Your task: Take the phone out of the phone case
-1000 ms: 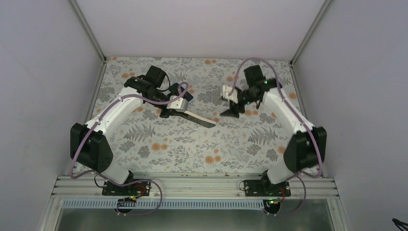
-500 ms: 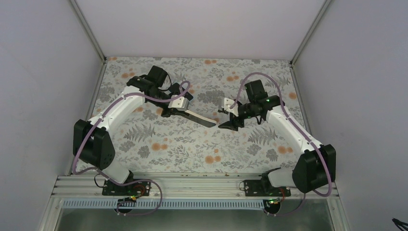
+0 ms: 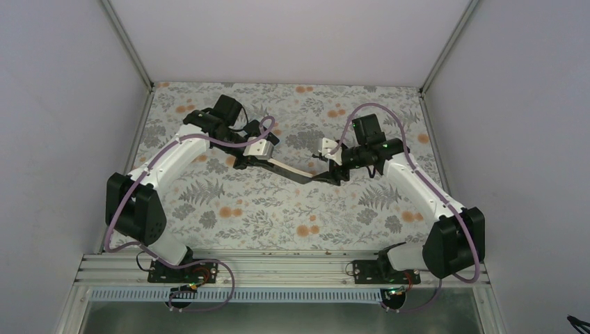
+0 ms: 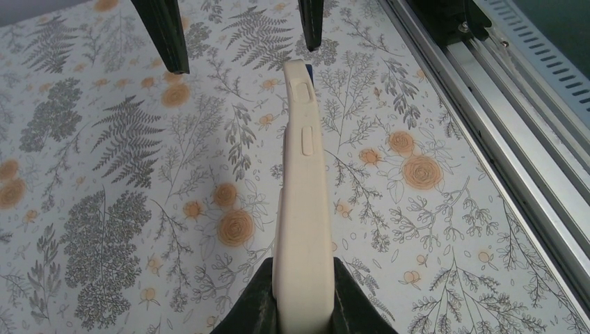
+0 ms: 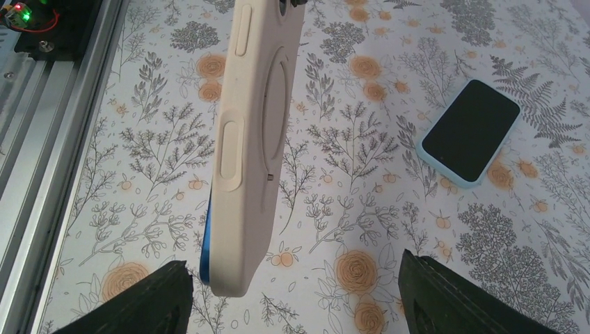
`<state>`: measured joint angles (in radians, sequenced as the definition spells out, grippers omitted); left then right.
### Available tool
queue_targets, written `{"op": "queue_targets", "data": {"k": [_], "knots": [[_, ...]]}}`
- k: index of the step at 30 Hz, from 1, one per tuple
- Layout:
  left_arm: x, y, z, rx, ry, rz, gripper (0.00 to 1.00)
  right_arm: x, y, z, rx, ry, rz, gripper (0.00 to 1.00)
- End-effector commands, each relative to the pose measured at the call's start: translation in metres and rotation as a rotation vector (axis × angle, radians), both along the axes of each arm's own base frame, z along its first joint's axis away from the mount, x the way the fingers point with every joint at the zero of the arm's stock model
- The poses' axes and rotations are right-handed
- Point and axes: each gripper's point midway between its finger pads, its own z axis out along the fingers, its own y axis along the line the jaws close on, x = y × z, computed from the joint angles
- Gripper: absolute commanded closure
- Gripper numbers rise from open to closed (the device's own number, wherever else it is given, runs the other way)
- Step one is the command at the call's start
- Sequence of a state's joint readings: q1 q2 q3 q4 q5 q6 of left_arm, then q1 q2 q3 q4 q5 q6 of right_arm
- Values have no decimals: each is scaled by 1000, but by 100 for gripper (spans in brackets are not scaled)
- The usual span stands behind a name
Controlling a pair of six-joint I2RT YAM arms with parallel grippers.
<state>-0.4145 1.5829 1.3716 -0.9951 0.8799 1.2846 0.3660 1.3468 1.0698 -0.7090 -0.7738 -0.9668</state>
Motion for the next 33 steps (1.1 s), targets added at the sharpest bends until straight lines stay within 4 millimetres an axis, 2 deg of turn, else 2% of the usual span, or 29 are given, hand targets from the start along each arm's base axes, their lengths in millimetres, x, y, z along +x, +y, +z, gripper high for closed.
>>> {"op": "queue_targets", "data": {"k": [1, 13, 33], "knots": [[-3, -8, 29, -108, -37, -33, 98, -3, 6, 0, 23, 13, 17, 24], [-7, -9, 36, -124, -35, -42, 98, 0, 5, -11, 0, 17, 1, 25], [-8, -7, 30, -98, -58, -47, 98, 4, 0, -4, -33, -15, -5, 25]]}}
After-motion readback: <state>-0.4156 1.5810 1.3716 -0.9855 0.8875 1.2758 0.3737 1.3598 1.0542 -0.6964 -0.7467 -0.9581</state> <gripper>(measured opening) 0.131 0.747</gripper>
